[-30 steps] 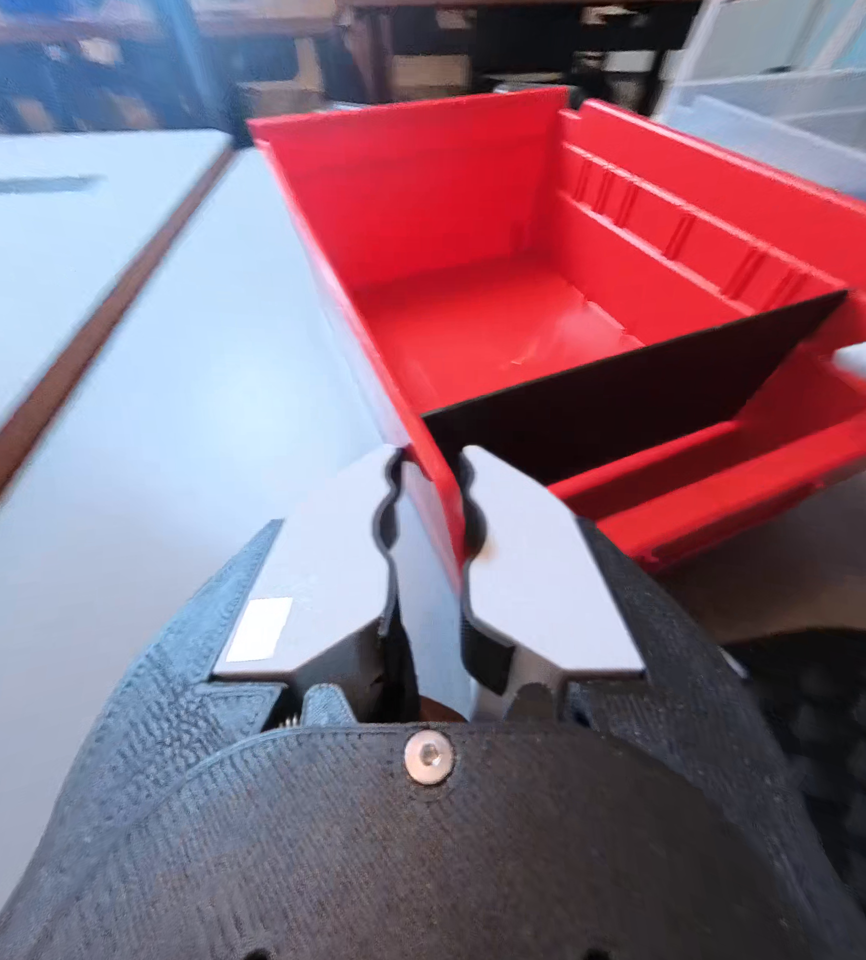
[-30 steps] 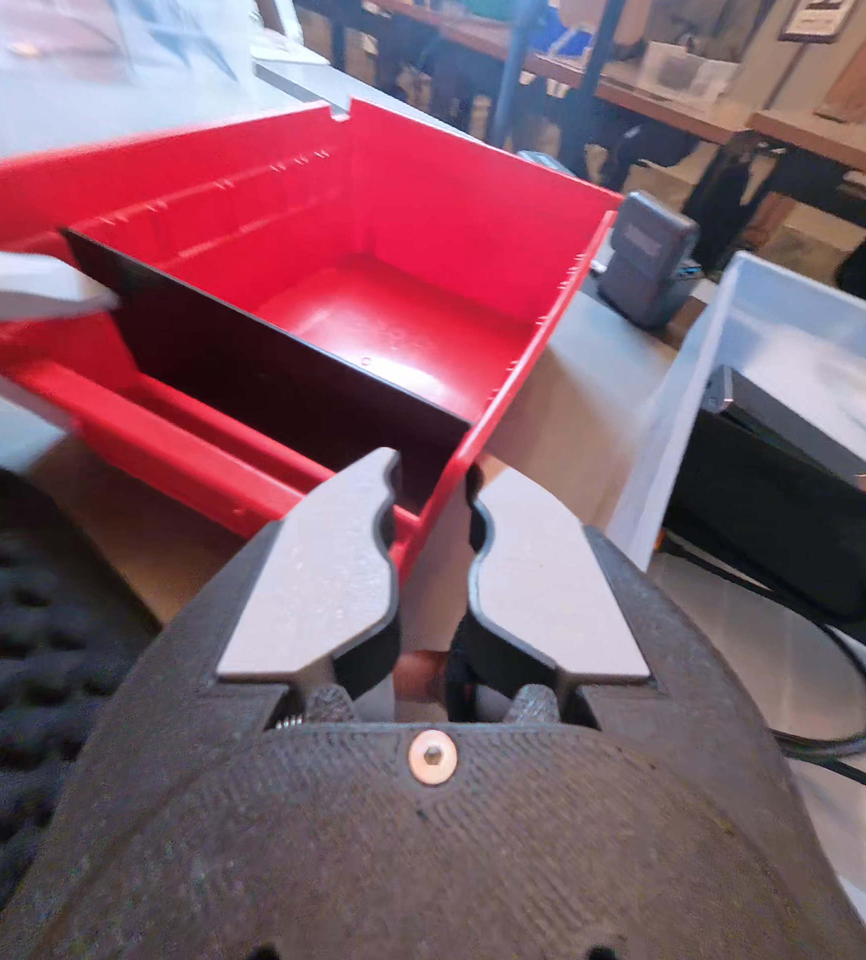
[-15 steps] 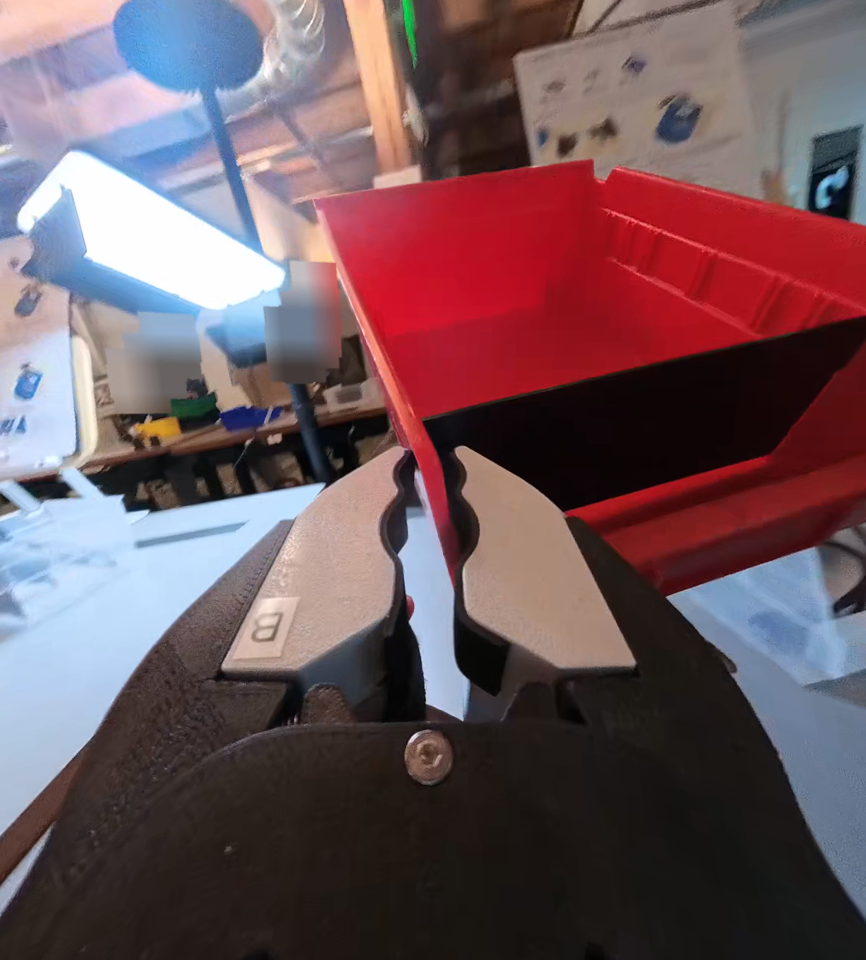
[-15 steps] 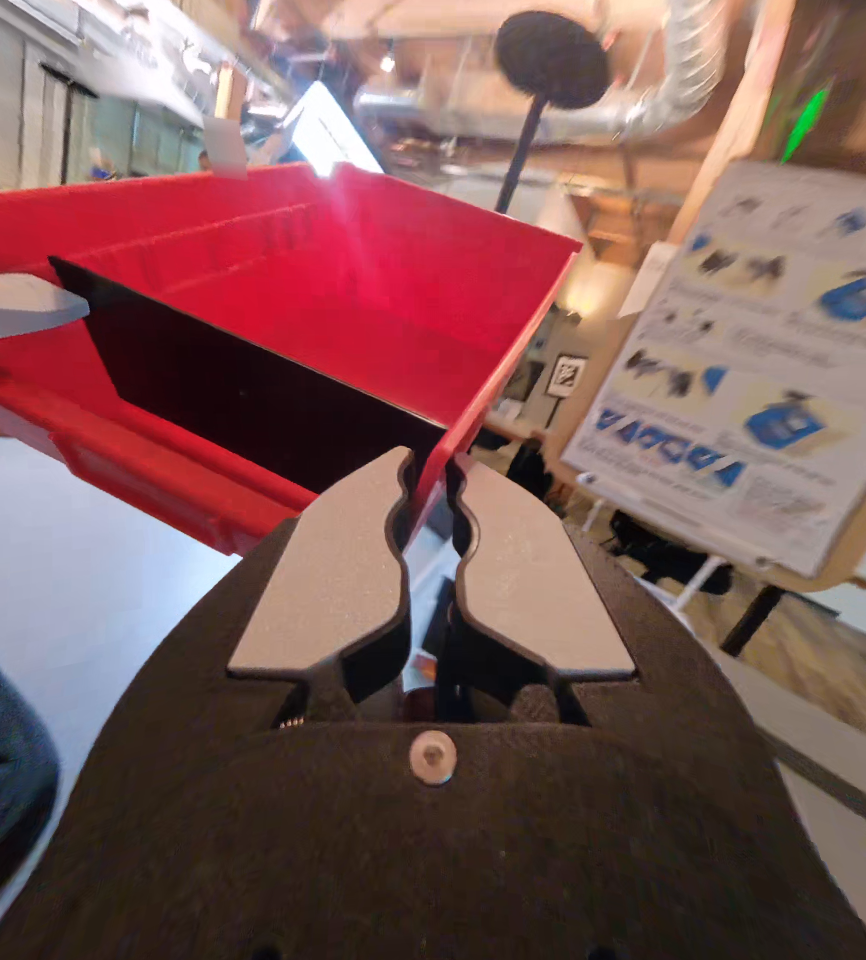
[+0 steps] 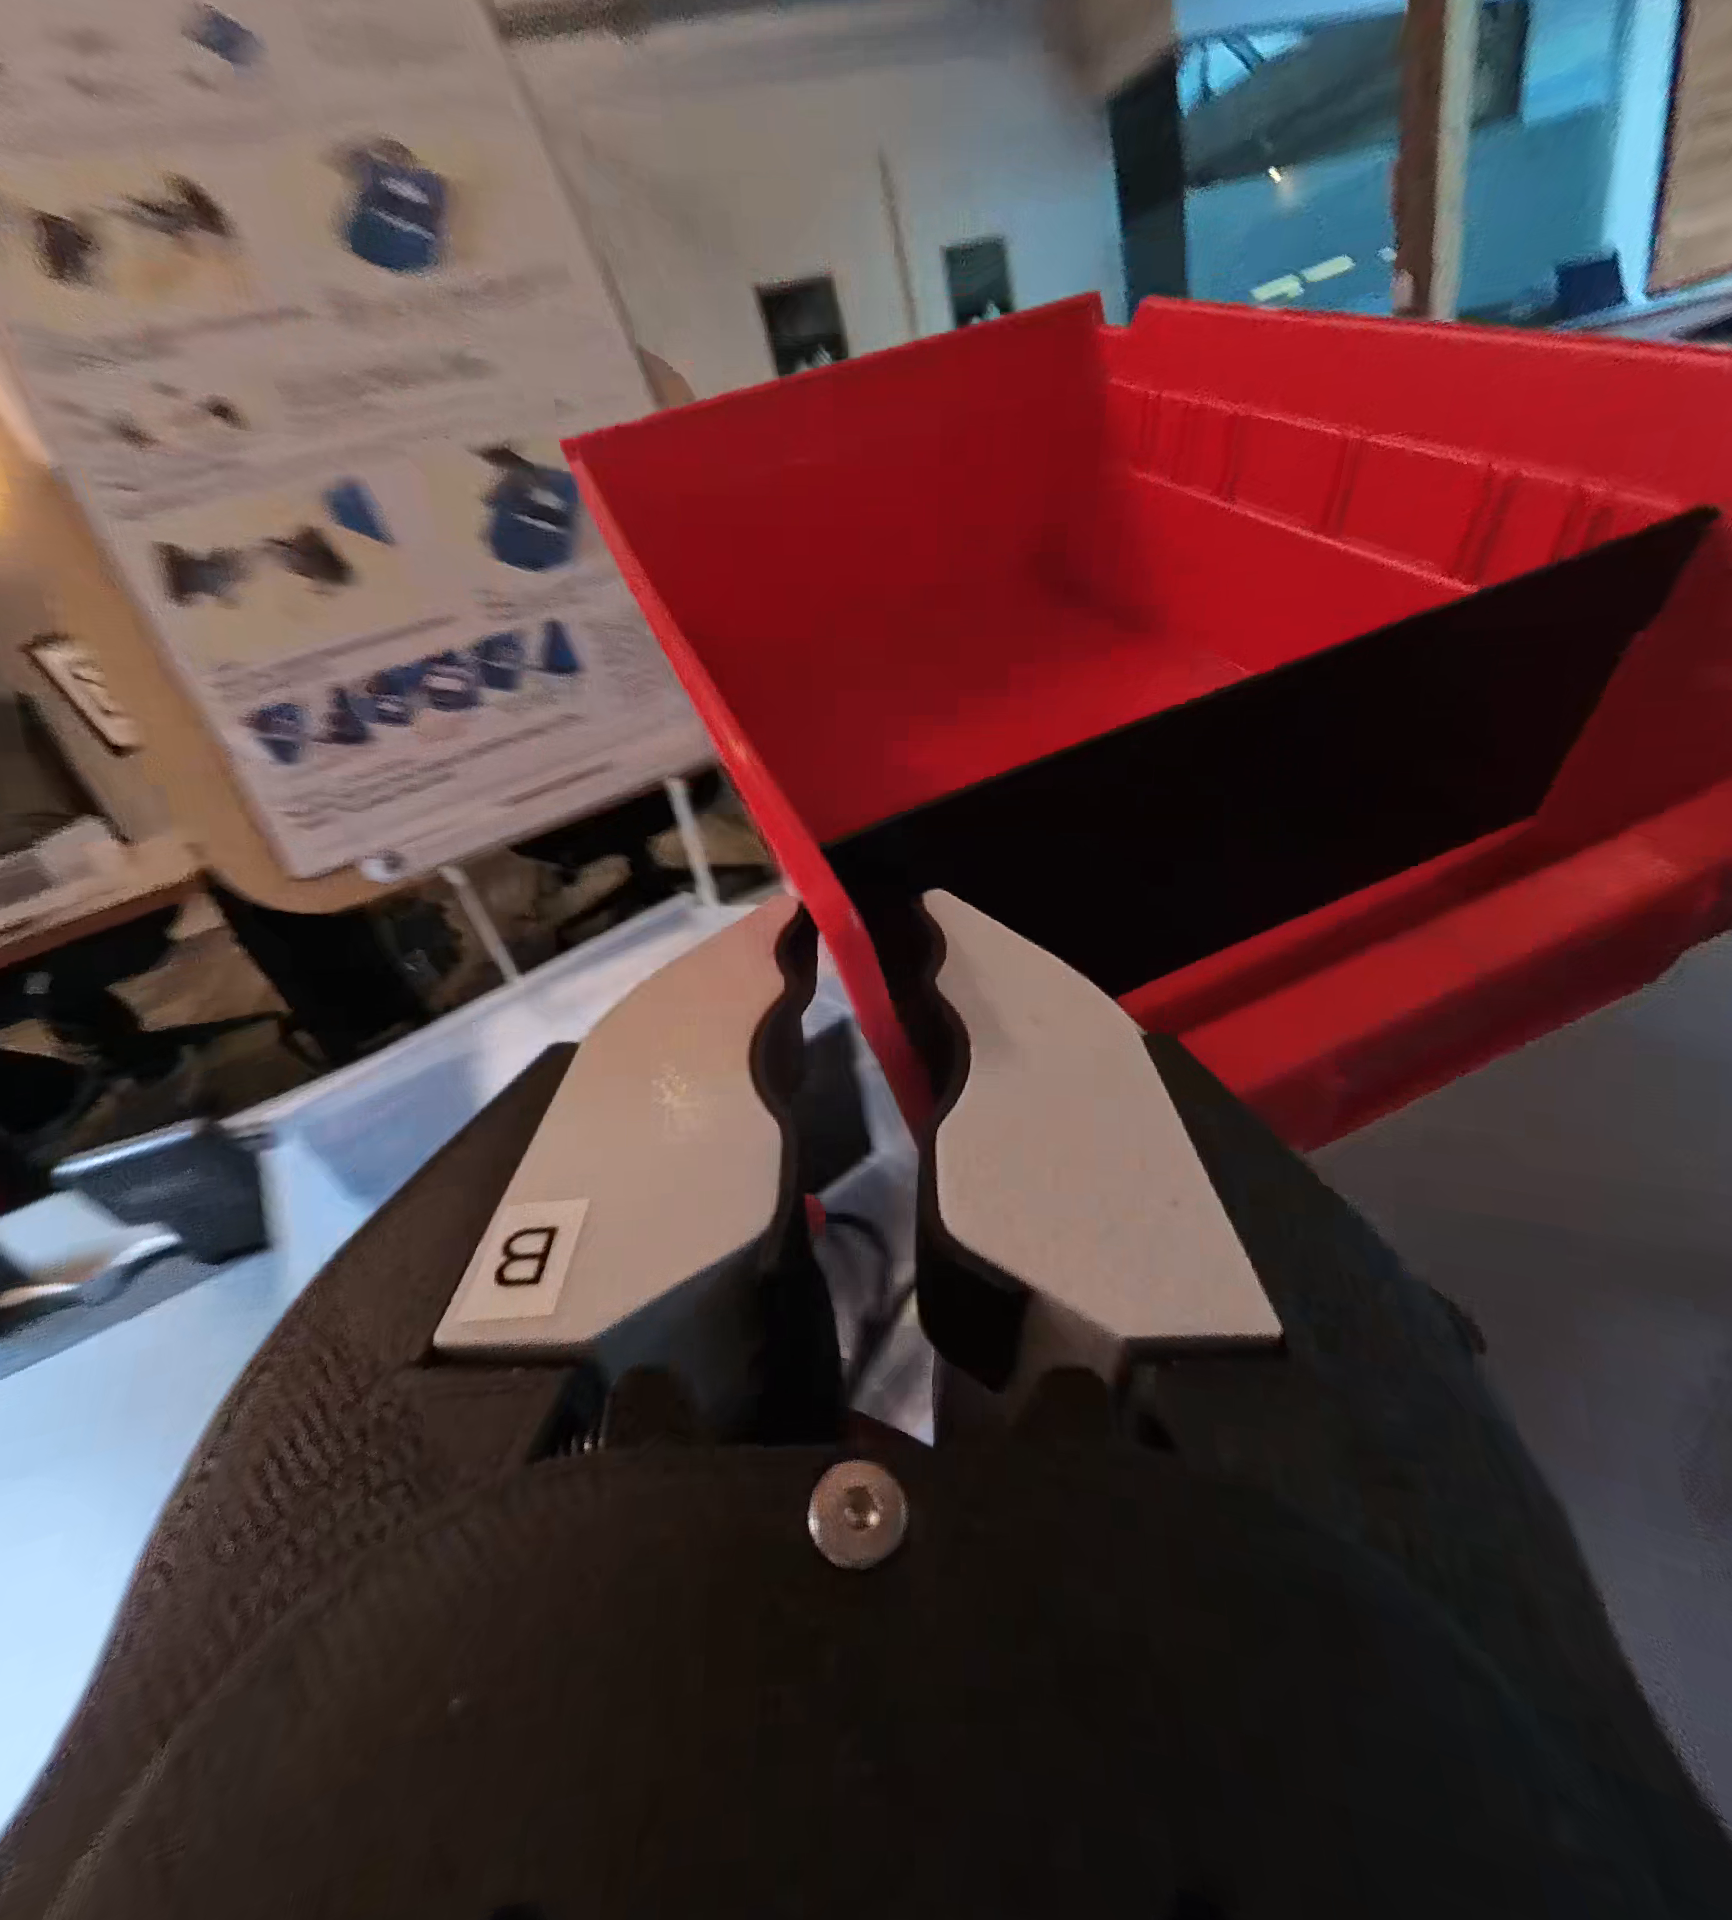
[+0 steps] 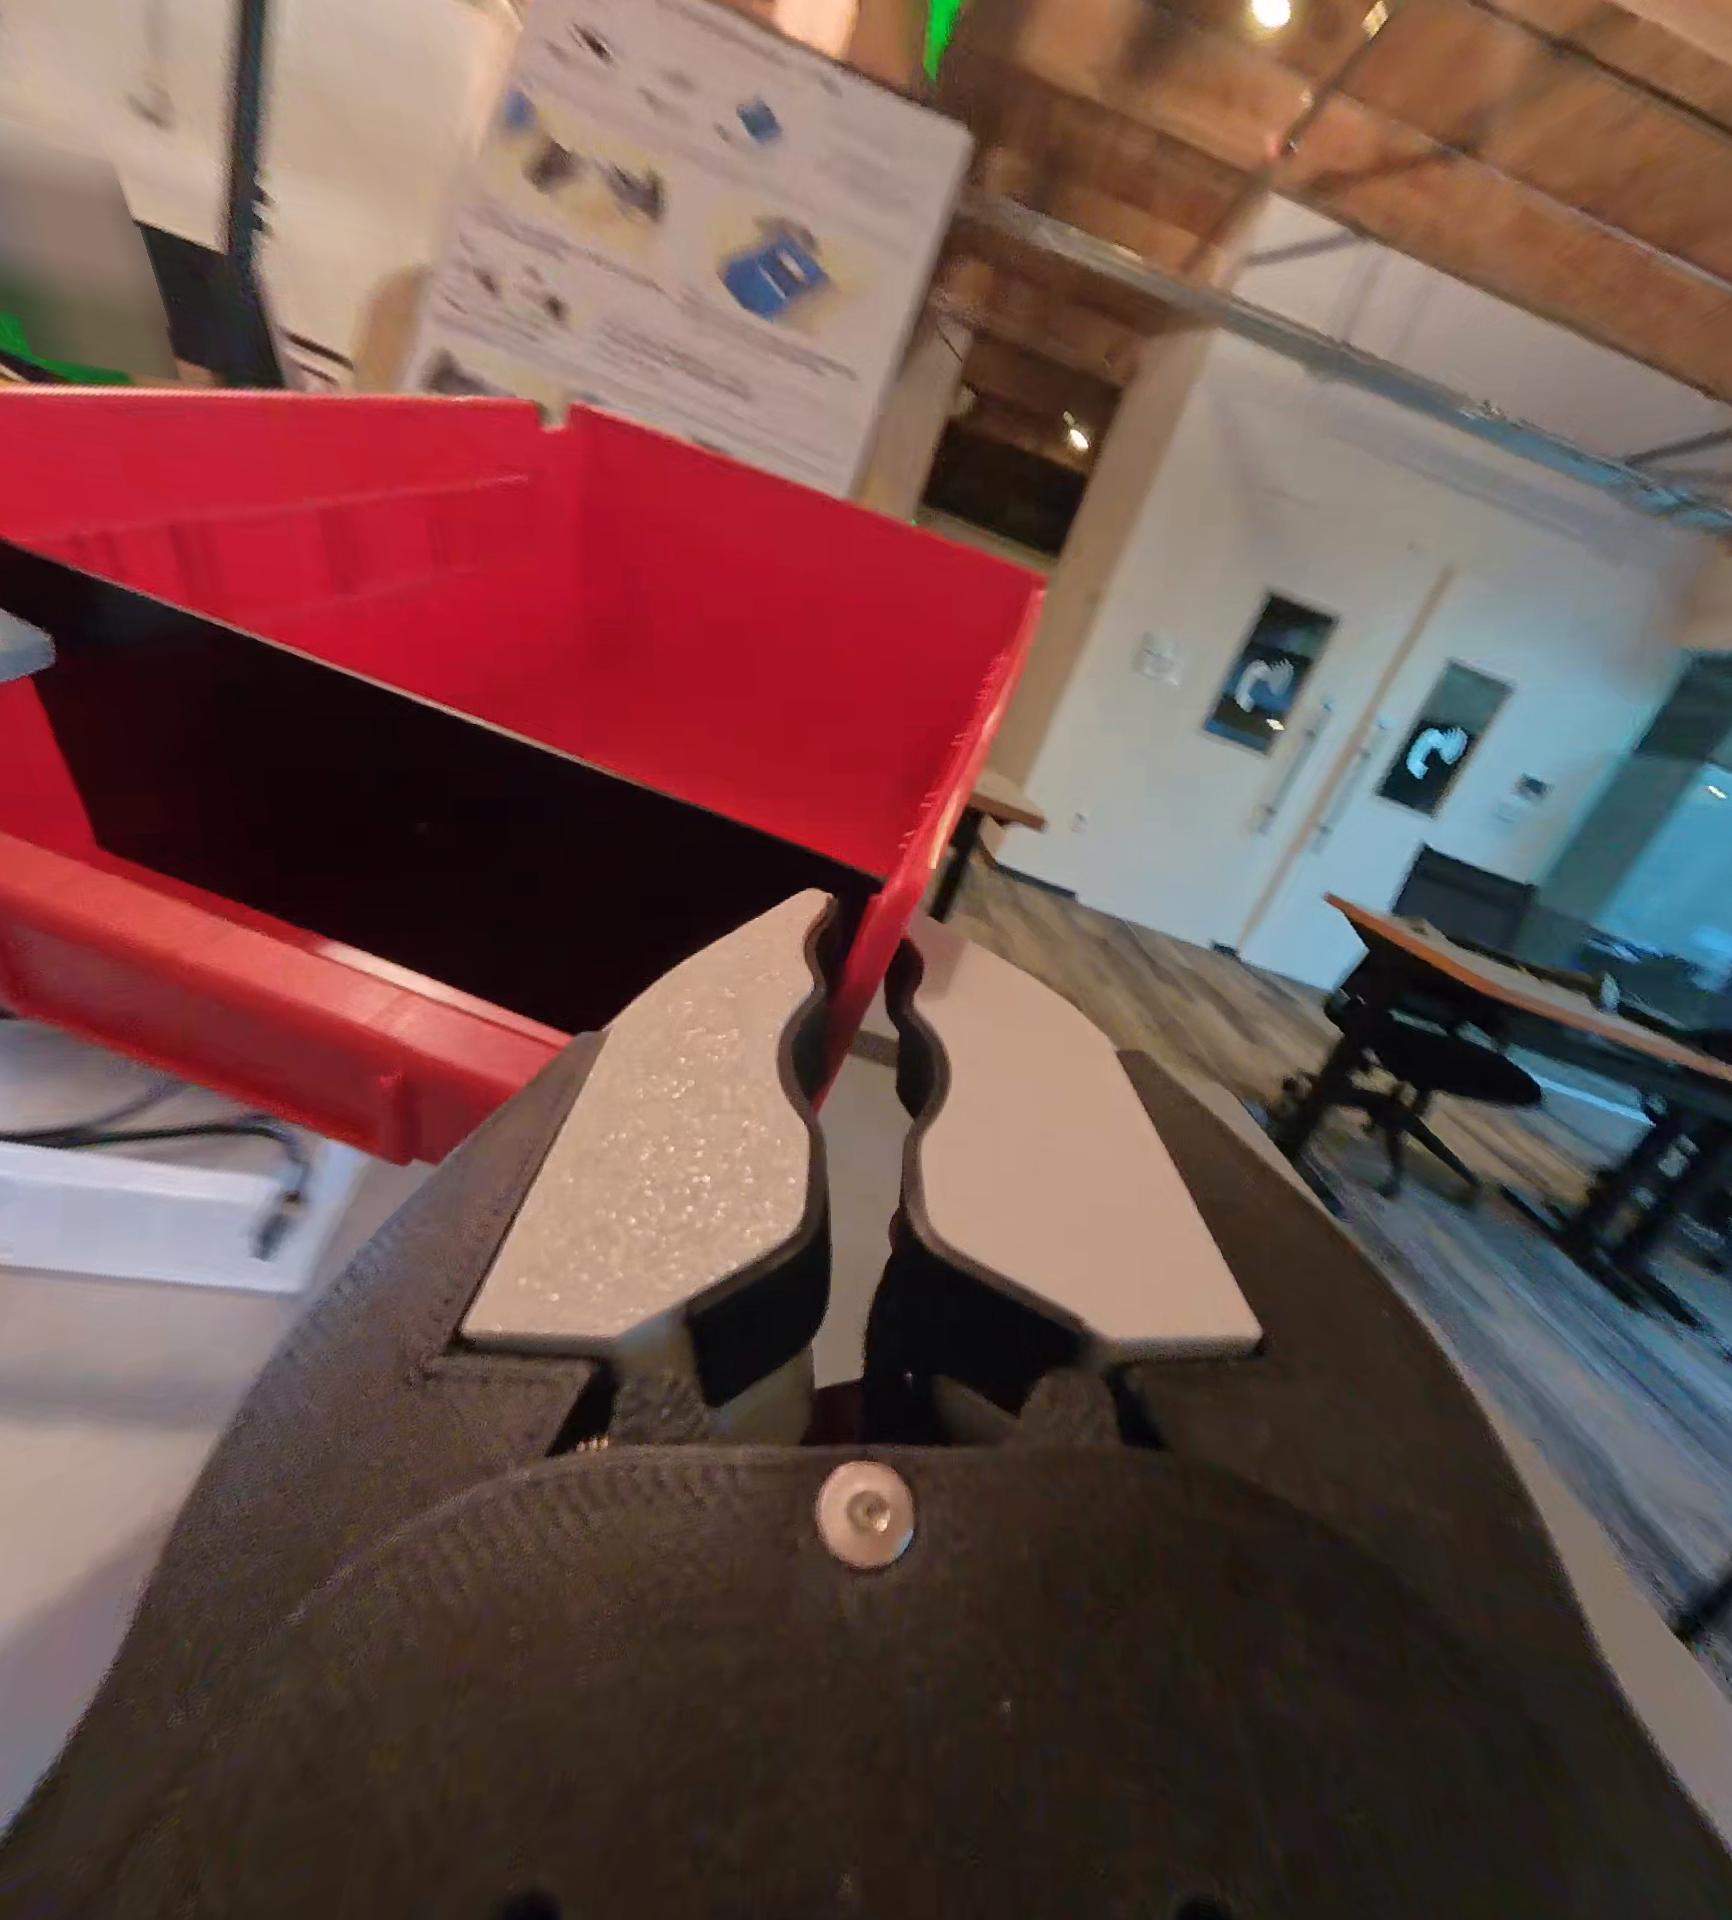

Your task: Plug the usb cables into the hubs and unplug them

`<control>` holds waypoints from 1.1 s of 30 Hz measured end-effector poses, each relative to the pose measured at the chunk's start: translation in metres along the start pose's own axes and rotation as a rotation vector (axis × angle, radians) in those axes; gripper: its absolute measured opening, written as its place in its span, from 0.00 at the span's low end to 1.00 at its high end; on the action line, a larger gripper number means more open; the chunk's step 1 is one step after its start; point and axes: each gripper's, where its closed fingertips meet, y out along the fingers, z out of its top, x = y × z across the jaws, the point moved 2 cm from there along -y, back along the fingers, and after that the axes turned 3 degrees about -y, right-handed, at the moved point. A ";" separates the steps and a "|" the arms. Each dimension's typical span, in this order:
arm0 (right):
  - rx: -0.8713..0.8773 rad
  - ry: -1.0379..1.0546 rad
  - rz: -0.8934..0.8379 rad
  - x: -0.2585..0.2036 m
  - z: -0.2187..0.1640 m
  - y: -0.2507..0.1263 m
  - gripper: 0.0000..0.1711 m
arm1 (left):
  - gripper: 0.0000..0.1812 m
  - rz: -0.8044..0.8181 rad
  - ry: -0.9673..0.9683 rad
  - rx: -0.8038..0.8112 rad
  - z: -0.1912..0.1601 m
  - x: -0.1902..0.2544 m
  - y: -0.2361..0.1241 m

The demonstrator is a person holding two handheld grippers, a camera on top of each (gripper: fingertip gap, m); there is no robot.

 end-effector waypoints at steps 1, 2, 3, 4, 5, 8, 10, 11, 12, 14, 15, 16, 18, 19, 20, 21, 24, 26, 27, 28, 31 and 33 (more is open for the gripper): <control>-0.032 -0.001 -0.031 0.014 -0.011 -0.001 0.04 | 0.10 -0.036 -0.007 -0.030 -0.006 0.016 0.011; -0.063 -0.002 -0.061 0.027 -0.022 -0.002 0.04 | 0.10 -0.070 -0.014 -0.055 -0.011 0.031 0.021; -0.088 -0.003 -0.089 0.038 -0.033 -0.003 0.03 | 0.11 -0.100 -0.015 -0.080 -0.017 0.044 0.031; -0.109 0.002 -0.114 0.049 -0.044 -0.005 0.03 | 0.12 -0.126 -0.017 -0.089 -0.021 0.056 0.039; -0.127 0.013 -0.132 0.058 -0.054 -0.007 0.03 | 0.12 -0.149 -0.013 -0.082 -0.020 0.067 0.046; -0.160 0.072 -0.184 0.080 -0.078 -0.014 0.03 | 0.12 -0.201 0.026 -0.123 -0.024 0.095 0.063; -0.148 0.098 -0.219 0.093 -0.086 -0.020 0.03 | 0.12 -0.220 0.040 -0.121 -0.024 0.109 0.071; -0.155 0.104 -0.228 0.097 -0.091 -0.021 0.03 | 0.12 -0.226 0.052 -0.118 -0.025 0.115 0.075; -0.172 0.106 -0.231 0.101 -0.097 -0.023 0.03 | 0.12 -0.230 0.069 -0.128 -0.029 0.121 0.078; -0.220 0.113 -0.230 0.106 -0.111 -0.024 0.03 | 0.12 -0.254 0.062 -0.159 -0.038 0.131 0.083; -0.240 0.114 -0.226 0.107 -0.117 -0.024 0.03 | 0.12 -0.267 0.052 -0.181 -0.044 0.135 0.085; -0.264 0.111 -0.221 0.108 -0.123 -0.024 0.03 | 0.13 -0.277 0.045 -0.198 -0.051 0.138 0.087; -0.320 0.101 -0.205 0.106 -0.135 -0.024 0.03 | 0.13 -0.287 0.045 -0.223 -0.064 0.143 0.089; -0.348 0.095 -0.196 0.105 -0.141 -0.024 0.03 | 0.13 -0.292 0.043 -0.235 -0.071 0.145 0.090; -0.371 0.095 -0.189 0.104 -0.146 -0.023 0.03 | 0.13 -0.299 0.036 -0.248 -0.076 0.146 0.091; -0.373 0.101 -0.182 0.104 -0.147 -0.023 0.03 | 0.14 -0.299 0.039 -0.253 -0.081 0.147 0.091; -0.401 0.130 -0.181 0.106 -0.153 -0.023 0.03 | 0.19 -0.364 0.077 -0.254 -0.082 0.153 0.085; -0.399 0.175 -0.164 0.107 -0.155 -0.023 0.05 | 0.25 -0.428 0.032 -0.233 -0.071 0.158 0.074; -0.388 0.198 -0.145 0.106 -0.154 -0.023 0.10 | 0.28 -0.462 0.004 -0.236 -0.065 0.160 0.065; -0.385 0.220 -0.125 0.106 -0.155 -0.024 0.13 | 0.31 -0.504 -0.021 -0.239 -0.060 0.161 0.055; -0.365 0.222 -0.066 0.101 -0.152 -0.023 0.28 | 0.32 -0.570 -0.041 -0.178 -0.040 0.150 0.015; -0.390 0.157 -0.048 0.098 -0.154 -0.023 0.32 | 0.32 -0.544 -0.019 -0.174 -0.038 0.129 -0.008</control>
